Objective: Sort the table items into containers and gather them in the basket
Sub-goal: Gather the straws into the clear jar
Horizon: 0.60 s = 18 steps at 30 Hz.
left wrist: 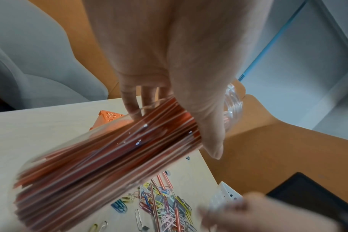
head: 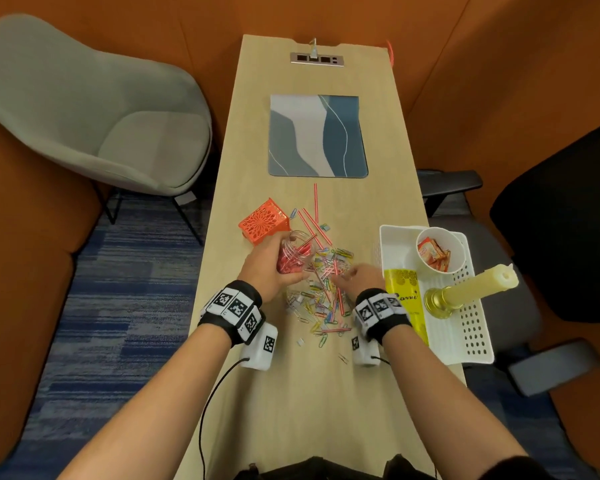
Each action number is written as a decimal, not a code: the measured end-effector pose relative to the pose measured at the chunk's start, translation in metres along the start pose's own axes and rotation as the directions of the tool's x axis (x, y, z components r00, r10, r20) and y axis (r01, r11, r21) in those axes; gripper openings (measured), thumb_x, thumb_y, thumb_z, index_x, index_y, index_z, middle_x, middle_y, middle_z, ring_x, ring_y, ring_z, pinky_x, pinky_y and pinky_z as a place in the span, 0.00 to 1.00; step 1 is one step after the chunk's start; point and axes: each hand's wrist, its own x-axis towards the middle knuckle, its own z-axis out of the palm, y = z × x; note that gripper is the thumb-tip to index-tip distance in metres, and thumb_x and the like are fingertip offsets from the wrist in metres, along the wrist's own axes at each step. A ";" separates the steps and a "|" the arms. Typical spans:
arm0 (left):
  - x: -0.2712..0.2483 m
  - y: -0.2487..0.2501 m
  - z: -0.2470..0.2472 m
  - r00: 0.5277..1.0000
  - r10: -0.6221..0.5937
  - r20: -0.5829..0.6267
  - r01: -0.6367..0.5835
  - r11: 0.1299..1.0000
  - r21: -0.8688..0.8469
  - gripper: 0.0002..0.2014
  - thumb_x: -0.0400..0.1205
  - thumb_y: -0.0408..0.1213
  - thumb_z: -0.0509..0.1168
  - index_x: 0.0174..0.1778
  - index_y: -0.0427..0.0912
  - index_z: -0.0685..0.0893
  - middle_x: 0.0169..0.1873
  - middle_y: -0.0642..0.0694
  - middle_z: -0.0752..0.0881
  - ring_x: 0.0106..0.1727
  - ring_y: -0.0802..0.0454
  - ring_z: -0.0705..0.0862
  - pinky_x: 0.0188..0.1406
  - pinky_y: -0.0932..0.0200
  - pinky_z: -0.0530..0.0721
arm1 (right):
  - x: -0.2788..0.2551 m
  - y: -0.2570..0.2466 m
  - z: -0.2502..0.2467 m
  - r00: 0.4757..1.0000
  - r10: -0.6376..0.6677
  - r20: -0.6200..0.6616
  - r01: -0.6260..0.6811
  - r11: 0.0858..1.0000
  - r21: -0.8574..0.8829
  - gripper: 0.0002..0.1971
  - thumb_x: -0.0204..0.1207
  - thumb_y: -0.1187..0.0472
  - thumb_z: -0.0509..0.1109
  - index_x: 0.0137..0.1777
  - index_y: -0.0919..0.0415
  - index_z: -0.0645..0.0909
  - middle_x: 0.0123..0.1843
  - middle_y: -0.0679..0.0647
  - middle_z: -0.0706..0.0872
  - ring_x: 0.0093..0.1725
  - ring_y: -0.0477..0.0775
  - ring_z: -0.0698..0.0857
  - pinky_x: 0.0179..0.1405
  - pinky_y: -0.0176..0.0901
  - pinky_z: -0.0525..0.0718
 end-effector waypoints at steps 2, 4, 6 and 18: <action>0.005 -0.002 -0.002 1.000 0.002 -0.015 -0.002 1.000 -0.011 0.43 0.67 0.54 0.83 0.75 0.49 0.73 0.66 0.48 0.82 0.66 0.50 0.81 0.69 0.44 0.81 | 0.009 0.004 0.022 0.993 0.058 0.102 -0.036 0.977 -0.208 0.25 0.68 0.37 0.77 0.45 0.61 0.83 0.44 0.56 0.87 0.45 0.58 0.86 0.40 0.44 0.82; 0.009 -0.002 -0.005 1.000 0.015 -0.023 -0.015 1.000 -0.022 0.42 0.68 0.53 0.84 0.76 0.47 0.74 0.67 0.48 0.82 0.67 0.50 0.81 0.70 0.49 0.80 | 0.016 0.002 0.037 0.995 0.066 0.070 -0.046 0.967 -0.251 0.27 0.65 0.35 0.79 0.39 0.60 0.79 0.40 0.55 0.85 0.38 0.56 0.83 0.34 0.42 0.78; 0.011 -0.005 -0.006 1.000 0.017 -0.023 -0.018 0.999 -0.034 0.42 0.68 0.51 0.84 0.76 0.46 0.74 0.67 0.49 0.82 0.67 0.52 0.80 0.68 0.55 0.78 | 0.022 -0.001 0.045 0.997 0.054 0.051 -0.036 0.952 -0.304 0.26 0.67 0.36 0.78 0.33 0.59 0.75 0.35 0.54 0.82 0.35 0.55 0.81 0.33 0.42 0.76; 0.017 -0.019 -0.004 1.000 0.019 -0.009 -0.020 0.998 -0.061 0.42 0.67 0.54 0.83 0.75 0.48 0.74 0.67 0.50 0.82 0.67 0.52 0.81 0.70 0.49 0.80 | 0.031 -0.006 0.040 0.982 0.120 0.144 -0.074 0.955 -0.289 0.15 0.72 0.56 0.79 0.30 0.60 0.79 0.36 0.54 0.86 0.39 0.54 0.85 0.41 0.39 0.84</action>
